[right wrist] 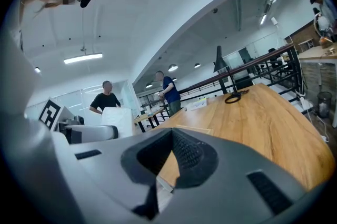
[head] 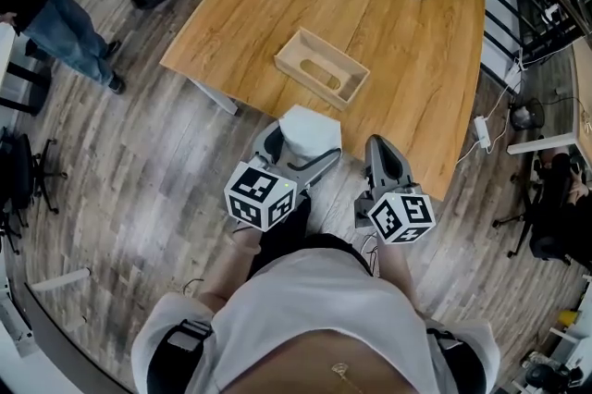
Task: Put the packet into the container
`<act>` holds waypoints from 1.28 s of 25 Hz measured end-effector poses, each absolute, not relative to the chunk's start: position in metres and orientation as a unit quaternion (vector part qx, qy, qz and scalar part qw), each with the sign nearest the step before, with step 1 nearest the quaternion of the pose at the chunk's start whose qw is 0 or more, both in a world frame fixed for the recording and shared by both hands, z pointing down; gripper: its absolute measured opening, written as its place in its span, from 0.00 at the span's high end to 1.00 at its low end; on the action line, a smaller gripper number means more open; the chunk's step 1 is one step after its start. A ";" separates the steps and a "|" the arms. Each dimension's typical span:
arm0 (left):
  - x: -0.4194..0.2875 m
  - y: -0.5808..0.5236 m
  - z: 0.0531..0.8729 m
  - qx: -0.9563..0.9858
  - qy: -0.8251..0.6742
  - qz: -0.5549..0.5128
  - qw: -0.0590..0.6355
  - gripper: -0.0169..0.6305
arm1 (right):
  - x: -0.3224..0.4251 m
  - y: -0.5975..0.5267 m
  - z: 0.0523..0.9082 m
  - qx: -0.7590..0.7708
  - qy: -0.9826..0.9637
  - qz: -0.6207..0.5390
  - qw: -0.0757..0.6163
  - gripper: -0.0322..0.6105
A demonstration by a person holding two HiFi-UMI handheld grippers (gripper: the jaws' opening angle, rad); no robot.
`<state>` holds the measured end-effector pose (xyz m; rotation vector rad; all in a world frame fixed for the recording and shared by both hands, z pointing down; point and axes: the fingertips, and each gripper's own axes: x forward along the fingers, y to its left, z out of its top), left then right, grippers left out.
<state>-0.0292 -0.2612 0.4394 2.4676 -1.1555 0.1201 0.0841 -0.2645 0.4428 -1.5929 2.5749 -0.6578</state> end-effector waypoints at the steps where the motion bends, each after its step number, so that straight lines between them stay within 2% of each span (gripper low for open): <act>1: -0.029 -0.268 0.440 0.886 -0.413 0.045 0.206 0.25 | 0.083 -0.271 0.443 -0.515 0.830 -0.212 0.023 0.93; 12: -0.037 -0.336 0.449 0.891 -0.396 0.075 0.211 0.25 | 0.071 -0.336 0.439 -0.532 0.821 -0.203 0.039 0.93; 25: -0.023 -0.386 0.454 0.891 -0.374 0.119 0.230 0.25 | 0.083 -0.355 0.435 -0.552 0.811 -0.190 0.044 0.93; 32: -0.014 -0.410 0.470 0.881 -0.363 0.204 0.226 0.25 | 0.089 -0.370 0.425 -0.542 0.818 -0.188 0.042 0.93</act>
